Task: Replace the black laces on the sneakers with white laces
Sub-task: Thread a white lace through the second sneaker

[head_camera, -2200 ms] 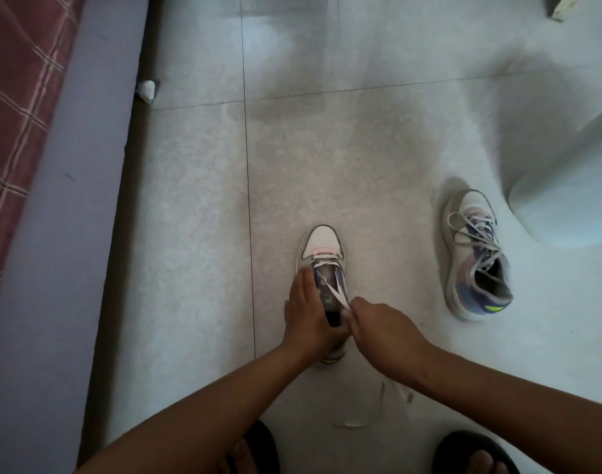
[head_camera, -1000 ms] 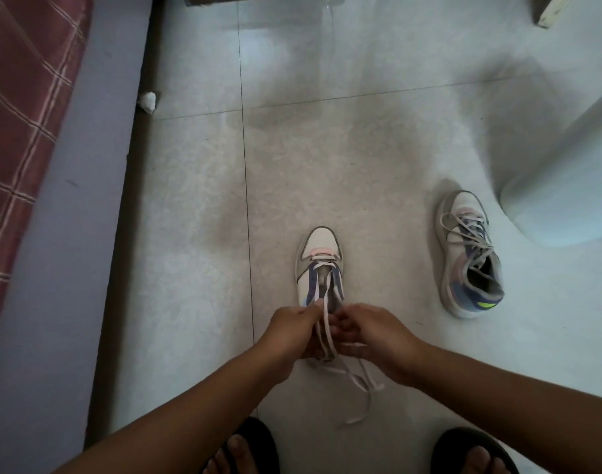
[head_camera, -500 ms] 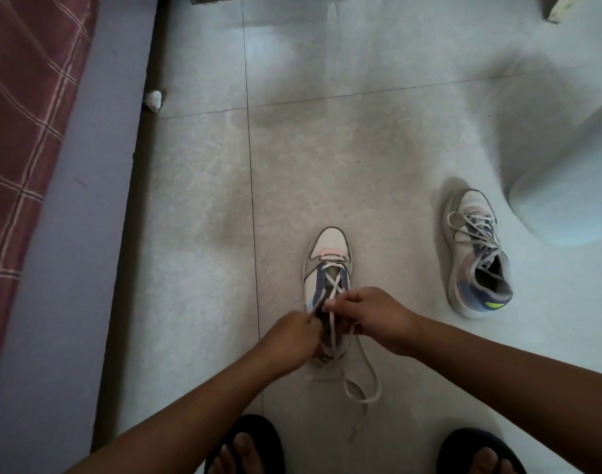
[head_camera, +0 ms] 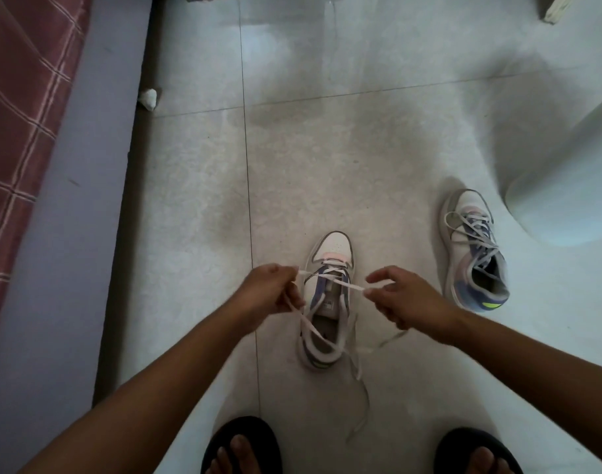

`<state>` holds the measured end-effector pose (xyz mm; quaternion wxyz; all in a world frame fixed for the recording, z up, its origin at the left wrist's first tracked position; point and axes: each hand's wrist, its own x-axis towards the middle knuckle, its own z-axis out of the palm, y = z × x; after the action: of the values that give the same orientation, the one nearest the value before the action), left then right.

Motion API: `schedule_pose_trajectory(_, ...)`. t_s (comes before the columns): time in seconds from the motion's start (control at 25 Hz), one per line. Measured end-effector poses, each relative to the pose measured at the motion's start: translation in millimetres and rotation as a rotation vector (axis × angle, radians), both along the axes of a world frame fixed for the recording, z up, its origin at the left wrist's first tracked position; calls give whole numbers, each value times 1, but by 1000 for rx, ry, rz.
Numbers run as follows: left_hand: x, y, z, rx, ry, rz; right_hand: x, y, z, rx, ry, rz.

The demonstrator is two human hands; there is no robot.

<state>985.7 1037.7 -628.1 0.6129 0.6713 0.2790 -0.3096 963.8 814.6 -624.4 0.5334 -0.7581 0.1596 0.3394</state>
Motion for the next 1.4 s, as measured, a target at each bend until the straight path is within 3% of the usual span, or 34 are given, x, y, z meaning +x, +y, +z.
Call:
schedule_pose_trajectory(0.04, 6, 11, 2, 82, -82, -78, 4, -14, 1, -49, 71, 49)
schedule_pose_trajectory(0.2, 26, 67, 4, 820, -558, -720, 11, -69, 7, 0, 267, 149)
schedule_pose_trajectory(0.32, 24, 93, -5, 1063, -743, -832, 7, -106, 9, -41, 326, 210)
schedule_pose_trajectory(0.4, 17, 99, -17, 1158, -690, -934, 1, -125, 8, -48, 411, 233)
schedule_pose_trajectory(0.52, 8, 87, -34, 1060, -352, -1196, -10, -121, 0, -293, 441, 498)
schedule_pose_trajectory(0.6, 9, 59, -40, 875, -383, -1114, -10, -96, -17, -500, 175, 674)
schedule_pose_trajectory(0.68, 16, 21, -42, 740, -523, -933, 0, -56, -28, -452, -106, 493)
schedule_pose_trajectory(0.76, 25, -12, -43, 632, -553, -832, 14, -19, -39, -316, -208, 285)
schedule_pose_trajectory(1.04, 44, -40, -52, 505, -288, -757, 36, 20, -60, -67, 6, 66)
schedule_pose_trajectory(1.28, 59, -22, -36, 572, -269, -1069, 43, -18, -55, 98, 236, 182)
schedule_pose_trajectory(1.4, 60, -6, -28, 457, -229, -1102, 45, -44, -41, 217, 268, 105)
